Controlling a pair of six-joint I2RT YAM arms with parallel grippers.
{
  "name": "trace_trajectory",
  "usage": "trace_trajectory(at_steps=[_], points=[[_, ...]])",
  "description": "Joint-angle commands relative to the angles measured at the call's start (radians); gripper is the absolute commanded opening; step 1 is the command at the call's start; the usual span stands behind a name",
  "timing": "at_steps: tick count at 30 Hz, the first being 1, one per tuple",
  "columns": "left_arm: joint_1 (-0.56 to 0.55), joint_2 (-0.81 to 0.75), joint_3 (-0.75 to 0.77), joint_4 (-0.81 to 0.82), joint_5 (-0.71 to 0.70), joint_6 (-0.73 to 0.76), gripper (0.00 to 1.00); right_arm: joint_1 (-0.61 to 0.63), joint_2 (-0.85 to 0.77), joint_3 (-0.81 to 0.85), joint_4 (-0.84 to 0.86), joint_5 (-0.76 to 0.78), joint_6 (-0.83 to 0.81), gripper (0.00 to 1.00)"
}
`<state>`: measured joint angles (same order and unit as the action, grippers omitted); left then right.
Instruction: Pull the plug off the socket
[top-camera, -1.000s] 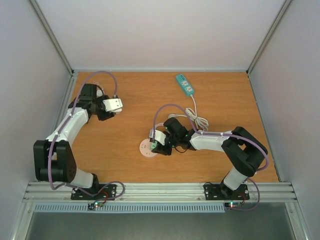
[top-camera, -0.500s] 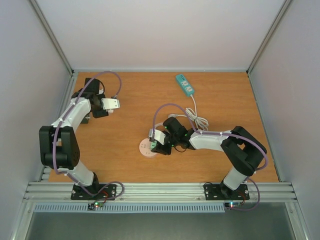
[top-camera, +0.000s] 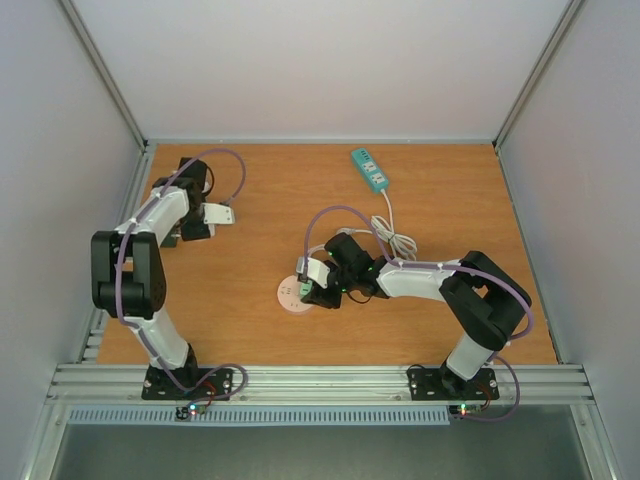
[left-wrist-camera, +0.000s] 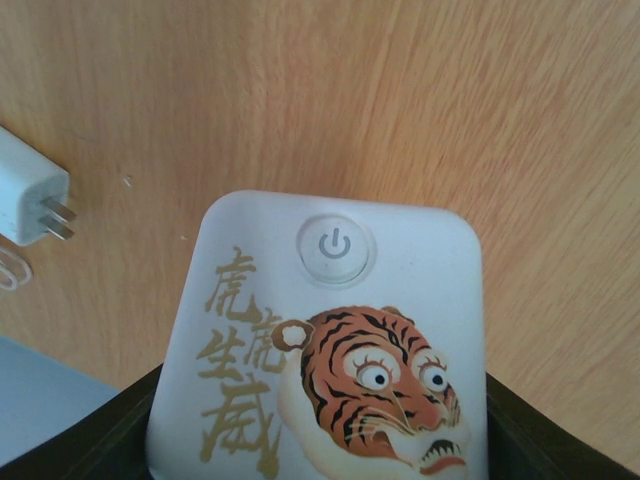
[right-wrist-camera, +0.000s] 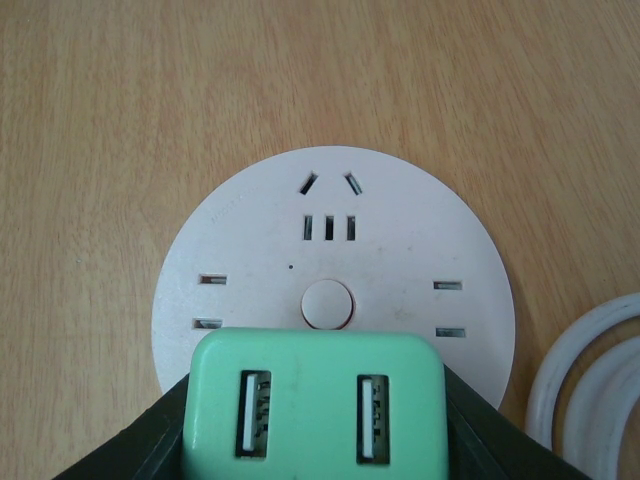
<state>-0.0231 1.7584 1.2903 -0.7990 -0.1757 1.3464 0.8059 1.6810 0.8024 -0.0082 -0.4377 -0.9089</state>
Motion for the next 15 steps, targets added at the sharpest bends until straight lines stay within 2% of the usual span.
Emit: trace_trajectory(at_steps=[1, 10, 15], points=[[-0.017, 0.024, 0.011, -0.023, -0.092, 0.016, 0.40, -0.006, 0.075, -0.034, -0.129, 0.117, 0.008, 0.10], [-0.051, 0.083, 0.006, -0.018, -0.208, 0.023, 0.43, -0.006, 0.077, -0.034, -0.130, 0.118, 0.007, 0.10], [-0.067, 0.109, 0.006, -0.032, -0.247, 0.019, 0.51, -0.005, 0.078, -0.034, -0.130, 0.117, 0.005, 0.10]])
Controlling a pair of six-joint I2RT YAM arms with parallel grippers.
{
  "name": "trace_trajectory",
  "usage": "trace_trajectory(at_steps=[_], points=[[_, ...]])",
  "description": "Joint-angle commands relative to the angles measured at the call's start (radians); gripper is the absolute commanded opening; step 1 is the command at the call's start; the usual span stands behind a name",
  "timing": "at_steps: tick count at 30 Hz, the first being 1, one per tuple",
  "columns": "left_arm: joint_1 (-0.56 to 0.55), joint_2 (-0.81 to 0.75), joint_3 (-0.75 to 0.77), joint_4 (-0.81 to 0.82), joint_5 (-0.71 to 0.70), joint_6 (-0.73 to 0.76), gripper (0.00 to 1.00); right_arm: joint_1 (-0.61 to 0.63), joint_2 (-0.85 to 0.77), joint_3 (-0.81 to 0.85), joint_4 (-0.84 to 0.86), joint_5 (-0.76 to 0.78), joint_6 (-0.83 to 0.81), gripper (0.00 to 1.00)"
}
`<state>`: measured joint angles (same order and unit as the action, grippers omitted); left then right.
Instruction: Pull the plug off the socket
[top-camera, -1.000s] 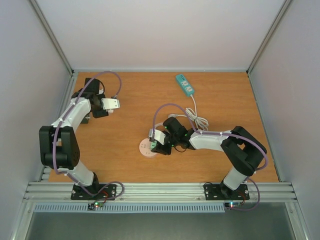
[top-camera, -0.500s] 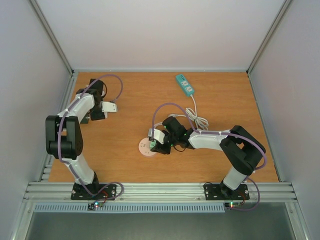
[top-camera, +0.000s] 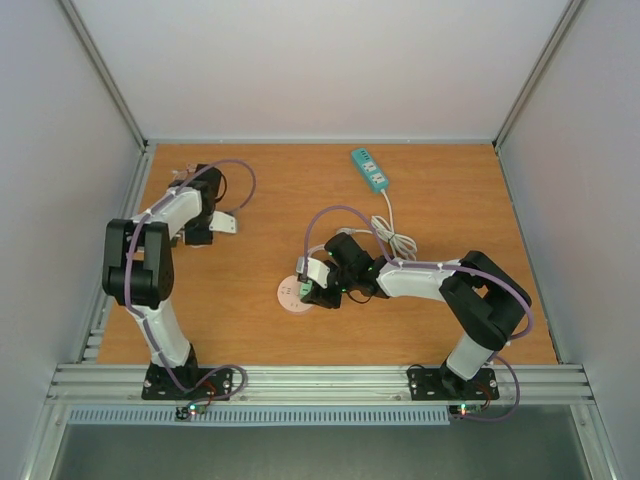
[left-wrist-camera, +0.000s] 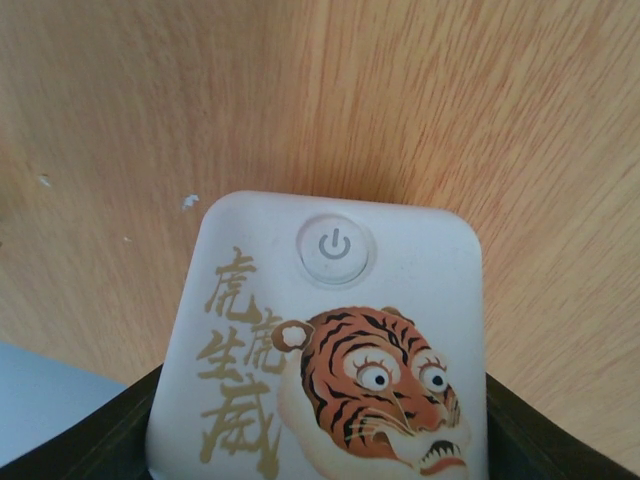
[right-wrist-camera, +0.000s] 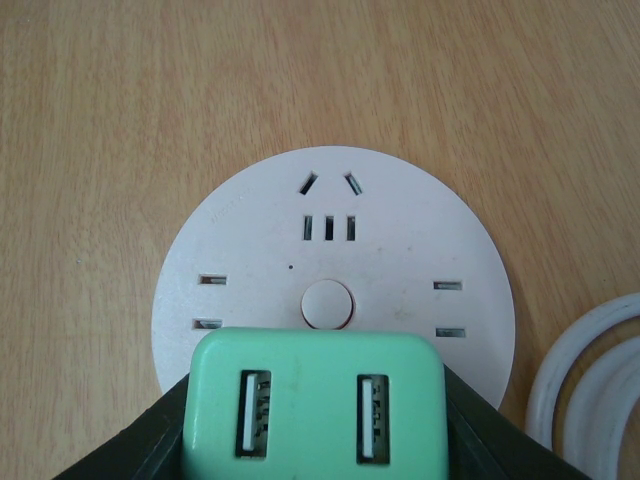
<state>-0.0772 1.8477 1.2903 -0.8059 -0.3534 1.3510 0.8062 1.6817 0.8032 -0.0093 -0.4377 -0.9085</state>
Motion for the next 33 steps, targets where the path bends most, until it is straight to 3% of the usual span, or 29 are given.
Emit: trace_trajectory(at_steps=[1, 8, 15, 19, 22, 28, 33], points=[[-0.016, 0.022, 0.007, -0.030, -0.068, 0.012, 0.54, -0.006, 0.077, -0.036, -0.129, 0.117, 0.005, 0.10], [-0.037, 0.025, 0.014, -0.055, -0.033, -0.007, 0.73, -0.006, 0.079, -0.038, -0.129, 0.119, 0.003, 0.10], [-0.041, 0.019, 0.035, -0.089, 0.013, -0.031, 0.85, -0.006, 0.080, -0.037, -0.129, 0.117, 0.002, 0.11], [-0.041, -0.001, 0.061, -0.114, 0.076, -0.044, 0.86, -0.007, 0.079, -0.036, -0.130, 0.115, 0.003, 0.12], [-0.040, -0.034, 0.094, -0.140, 0.182, -0.065, 0.88, -0.006, 0.074, -0.036, -0.129, 0.112, 0.006, 0.22], [-0.041, -0.134, 0.043, -0.147, 0.465, -0.119, 0.89, -0.006, 0.064, -0.026, -0.136, 0.100, 0.024, 0.55], [-0.041, -0.242, -0.082, -0.070, 0.623, -0.152, 0.89, -0.006, 0.041, -0.025, -0.130, 0.077, 0.035, 0.64]])
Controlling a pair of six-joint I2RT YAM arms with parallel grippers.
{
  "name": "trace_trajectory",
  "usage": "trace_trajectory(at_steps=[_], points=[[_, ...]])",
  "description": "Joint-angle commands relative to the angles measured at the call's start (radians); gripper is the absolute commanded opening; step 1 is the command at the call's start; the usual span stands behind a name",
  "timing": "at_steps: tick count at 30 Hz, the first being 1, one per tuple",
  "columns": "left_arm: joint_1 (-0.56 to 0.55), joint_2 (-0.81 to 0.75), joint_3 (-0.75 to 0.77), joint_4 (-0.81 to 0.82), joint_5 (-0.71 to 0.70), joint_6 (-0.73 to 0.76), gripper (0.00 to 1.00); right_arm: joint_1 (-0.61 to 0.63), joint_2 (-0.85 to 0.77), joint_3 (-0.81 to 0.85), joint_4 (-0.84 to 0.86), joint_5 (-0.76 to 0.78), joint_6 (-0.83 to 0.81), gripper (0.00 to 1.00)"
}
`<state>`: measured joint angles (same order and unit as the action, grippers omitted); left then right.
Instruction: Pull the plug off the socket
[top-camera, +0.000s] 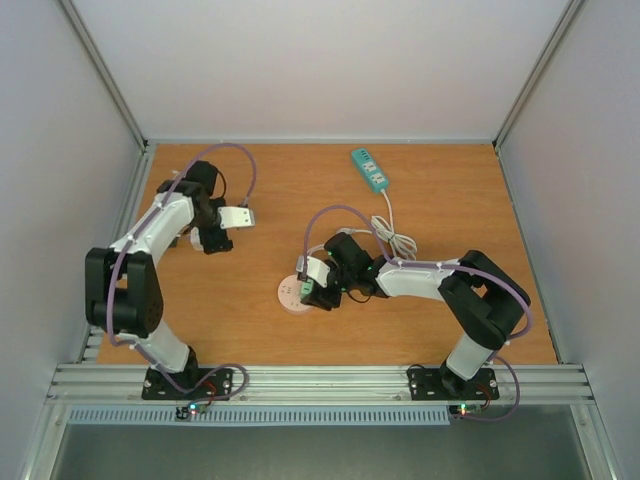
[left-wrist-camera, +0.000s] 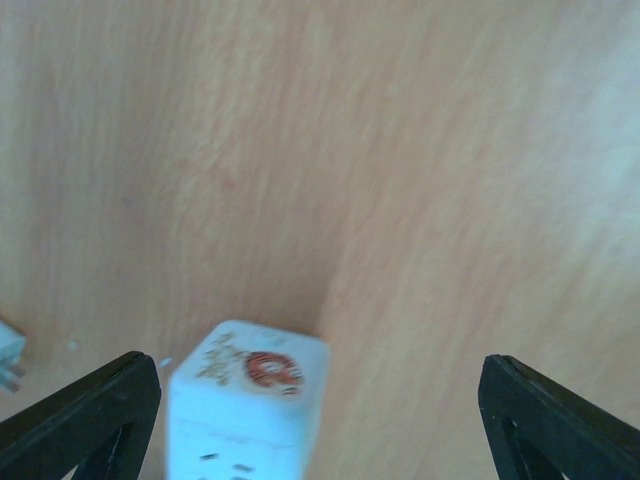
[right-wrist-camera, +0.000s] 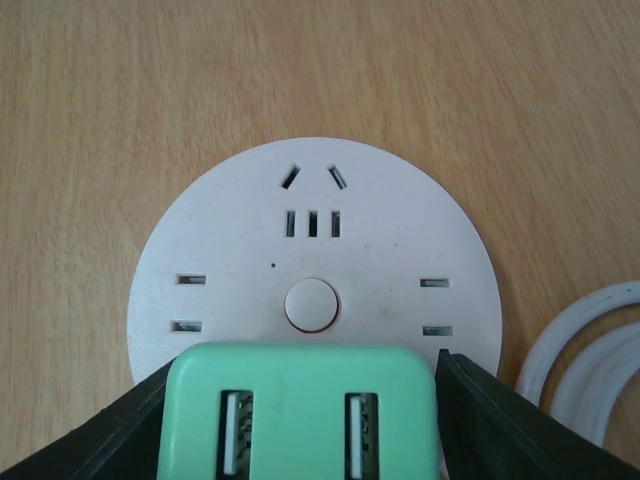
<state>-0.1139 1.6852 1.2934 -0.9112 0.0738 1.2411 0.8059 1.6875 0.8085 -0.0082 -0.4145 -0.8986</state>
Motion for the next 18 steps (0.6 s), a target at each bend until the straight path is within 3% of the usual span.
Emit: trace_trajectory(at_steps=[1, 9, 18], points=[[-0.004, -0.104, -0.109, 0.053, 0.227, -0.045, 0.89, -0.005, 0.032, -0.030, -0.131, 0.050, 0.027, 0.66], [-0.016, -0.293, -0.295, 0.120, 0.483, -0.006, 0.83, -0.005, -0.004, -0.023, -0.128, 0.032, 0.038, 0.69], [-0.182, -0.475, -0.595, 0.328, 0.500, 0.032, 0.67, -0.005, -0.037, -0.002, -0.137, 0.003, 0.044, 0.69]])
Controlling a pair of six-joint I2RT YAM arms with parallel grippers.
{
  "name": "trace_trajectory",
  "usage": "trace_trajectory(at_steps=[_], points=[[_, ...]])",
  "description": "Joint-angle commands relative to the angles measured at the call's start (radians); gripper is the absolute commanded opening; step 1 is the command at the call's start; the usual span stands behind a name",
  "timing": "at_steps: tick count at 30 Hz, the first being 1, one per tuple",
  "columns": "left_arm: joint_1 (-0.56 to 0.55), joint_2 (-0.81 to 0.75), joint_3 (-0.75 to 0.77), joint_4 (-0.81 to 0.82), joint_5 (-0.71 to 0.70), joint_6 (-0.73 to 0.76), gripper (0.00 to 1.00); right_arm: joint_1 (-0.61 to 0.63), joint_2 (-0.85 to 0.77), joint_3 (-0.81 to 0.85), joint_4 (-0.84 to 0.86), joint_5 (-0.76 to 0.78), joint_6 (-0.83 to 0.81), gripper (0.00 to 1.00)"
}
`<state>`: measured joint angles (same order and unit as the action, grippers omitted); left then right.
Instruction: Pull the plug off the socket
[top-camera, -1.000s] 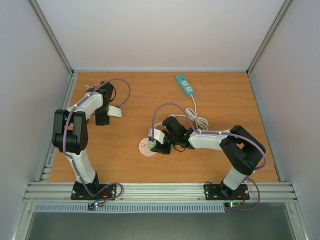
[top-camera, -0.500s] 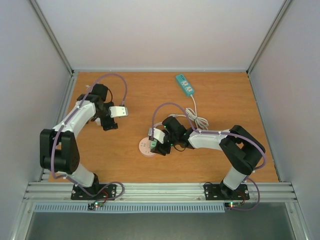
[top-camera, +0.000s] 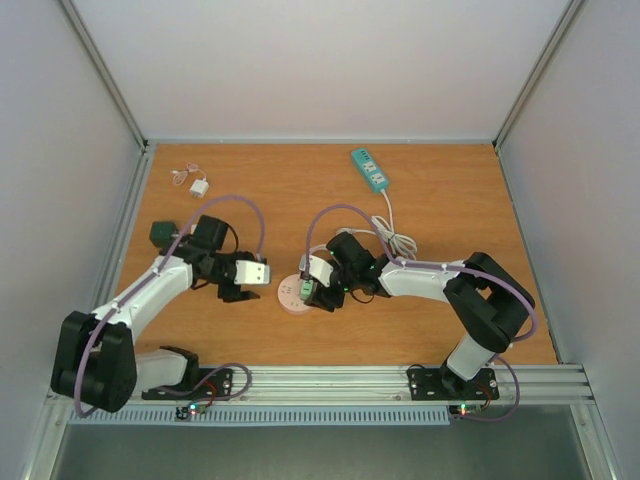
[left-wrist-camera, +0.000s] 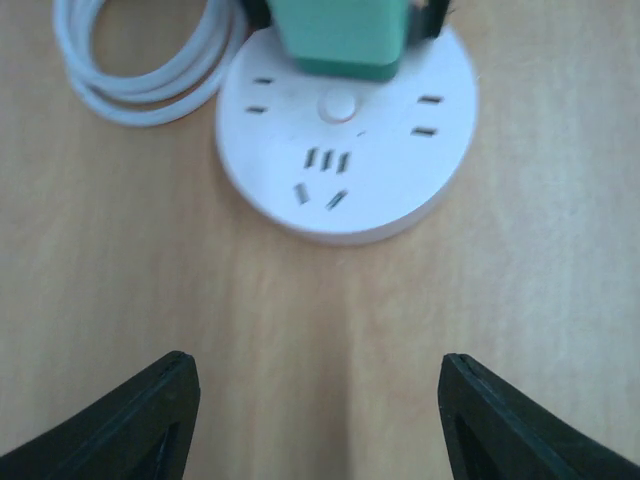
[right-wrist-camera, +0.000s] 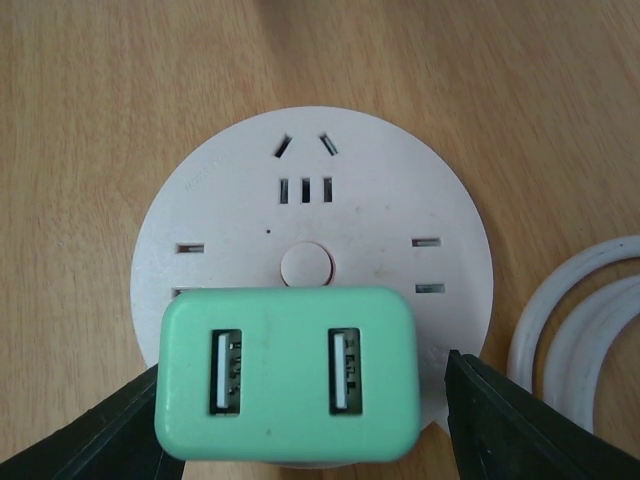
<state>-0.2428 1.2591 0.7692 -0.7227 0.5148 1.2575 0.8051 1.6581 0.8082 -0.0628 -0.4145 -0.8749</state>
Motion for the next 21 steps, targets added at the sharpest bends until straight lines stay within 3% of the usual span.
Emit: trace_trajectory(at_steps=[1, 12, 21], points=[[-0.067, -0.060, -0.091, 0.164, 0.060, 0.002, 0.65, -0.004, -0.009, 0.002, -0.083, 0.003, 0.022, 0.69], [-0.213, -0.062, -0.195, 0.359, 0.022, -0.072, 0.41, -0.003, -0.005, 0.066, -0.123, 0.003, 0.029, 0.68], [-0.310, 0.010, -0.231, 0.496, -0.055, -0.112, 0.36, 0.028, 0.003, 0.098, -0.140, -0.004, 0.031, 0.68]])
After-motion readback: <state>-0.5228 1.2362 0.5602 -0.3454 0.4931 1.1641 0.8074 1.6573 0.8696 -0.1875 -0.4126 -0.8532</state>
